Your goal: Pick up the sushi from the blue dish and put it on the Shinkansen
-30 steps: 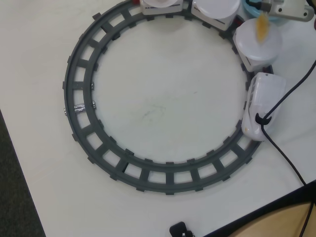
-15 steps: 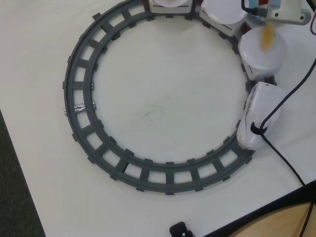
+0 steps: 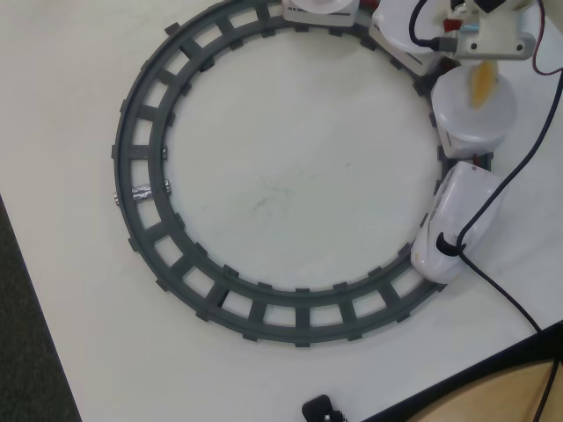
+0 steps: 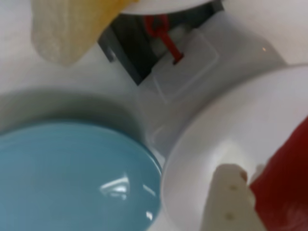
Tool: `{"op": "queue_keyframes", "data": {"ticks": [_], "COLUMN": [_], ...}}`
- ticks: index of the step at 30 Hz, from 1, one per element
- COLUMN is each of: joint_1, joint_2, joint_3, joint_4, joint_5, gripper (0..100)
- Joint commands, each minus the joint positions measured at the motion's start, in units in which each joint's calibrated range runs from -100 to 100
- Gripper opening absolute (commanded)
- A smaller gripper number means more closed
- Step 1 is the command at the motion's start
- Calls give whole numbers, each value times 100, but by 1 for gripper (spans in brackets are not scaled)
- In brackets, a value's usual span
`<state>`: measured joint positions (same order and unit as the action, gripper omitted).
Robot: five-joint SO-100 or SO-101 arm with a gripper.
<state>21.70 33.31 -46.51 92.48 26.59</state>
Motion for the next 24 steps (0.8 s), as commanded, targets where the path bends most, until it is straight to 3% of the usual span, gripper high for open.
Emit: {"op": "queue_keyframes", "data": {"ticks": [1, 15, 24], "joint_1": [-49, -13, -40], "joint_2": [14, 106, 72], "joint_3": [-331, -259, 621], "joint_4": [-180, -206, -146], "joint_5": [63, 141, 89], "gripper": [3, 3, 3]}}
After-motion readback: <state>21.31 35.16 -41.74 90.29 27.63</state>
